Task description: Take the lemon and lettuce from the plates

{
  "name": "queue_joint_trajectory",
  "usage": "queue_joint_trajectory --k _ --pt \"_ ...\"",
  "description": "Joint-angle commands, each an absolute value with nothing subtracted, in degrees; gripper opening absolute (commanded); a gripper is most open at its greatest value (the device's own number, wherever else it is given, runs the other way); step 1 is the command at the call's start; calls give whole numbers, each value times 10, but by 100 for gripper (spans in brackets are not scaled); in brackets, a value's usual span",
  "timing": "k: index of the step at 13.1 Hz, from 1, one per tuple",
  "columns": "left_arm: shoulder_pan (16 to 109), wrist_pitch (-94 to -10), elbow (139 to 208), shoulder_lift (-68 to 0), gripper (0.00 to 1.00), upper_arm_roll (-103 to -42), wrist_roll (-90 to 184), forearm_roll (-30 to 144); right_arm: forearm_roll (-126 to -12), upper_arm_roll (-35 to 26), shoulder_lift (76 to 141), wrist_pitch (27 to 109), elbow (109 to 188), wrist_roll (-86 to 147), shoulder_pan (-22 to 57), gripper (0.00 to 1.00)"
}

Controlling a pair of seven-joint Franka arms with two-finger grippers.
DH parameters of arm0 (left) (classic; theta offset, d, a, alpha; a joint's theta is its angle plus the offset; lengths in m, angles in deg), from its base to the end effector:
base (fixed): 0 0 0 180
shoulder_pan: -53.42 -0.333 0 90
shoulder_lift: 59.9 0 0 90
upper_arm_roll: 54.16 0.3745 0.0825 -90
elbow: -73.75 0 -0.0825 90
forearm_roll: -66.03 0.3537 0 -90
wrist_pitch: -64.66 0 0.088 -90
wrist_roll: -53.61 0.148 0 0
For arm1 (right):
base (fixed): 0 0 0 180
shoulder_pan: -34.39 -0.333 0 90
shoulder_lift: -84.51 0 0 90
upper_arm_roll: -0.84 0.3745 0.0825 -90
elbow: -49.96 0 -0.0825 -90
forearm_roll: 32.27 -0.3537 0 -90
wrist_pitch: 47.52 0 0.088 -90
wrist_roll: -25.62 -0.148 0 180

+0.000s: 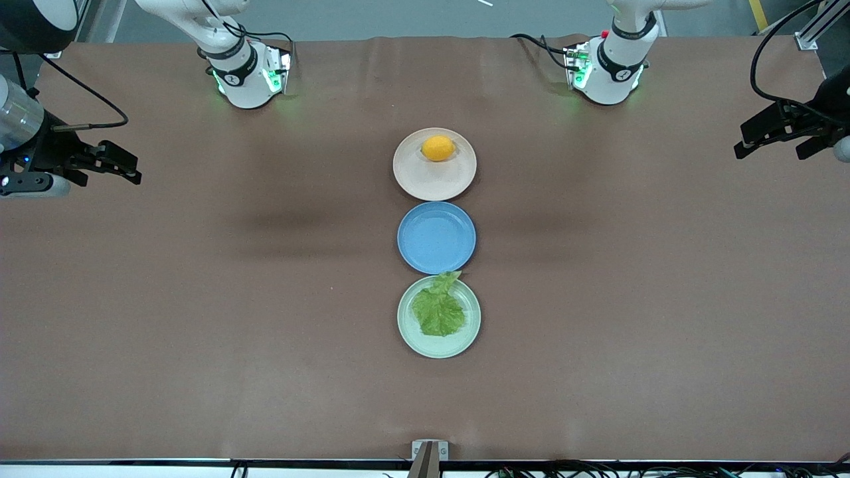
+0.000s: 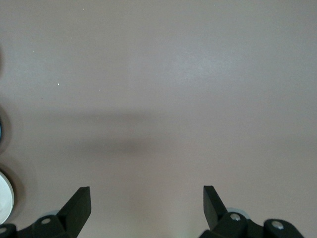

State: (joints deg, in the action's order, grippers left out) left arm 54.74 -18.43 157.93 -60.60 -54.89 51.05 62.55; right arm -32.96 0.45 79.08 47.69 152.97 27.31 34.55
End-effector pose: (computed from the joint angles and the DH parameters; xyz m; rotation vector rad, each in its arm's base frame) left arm 0.5063 -0.0277 0.6823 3.0817 0.0028 -0.0142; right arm 0.4900 -0.0032 0.5972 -3.1274 -0.0291 0.0643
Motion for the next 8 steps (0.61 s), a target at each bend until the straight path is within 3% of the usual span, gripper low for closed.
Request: queue_joint_trajectory --k 1,4,8 --pt "553 -188 1579 -590 100 -554 504 630 -321 9 783 476 1535 260 349 100" --pt "582 -197 1574 -539 100 -571 487 598 -330 7 783 478 1535 258 354 100" --pt "674 -315 1561 -439 100 -573 373 595 -329 6 785 474 1517 259 354 100"
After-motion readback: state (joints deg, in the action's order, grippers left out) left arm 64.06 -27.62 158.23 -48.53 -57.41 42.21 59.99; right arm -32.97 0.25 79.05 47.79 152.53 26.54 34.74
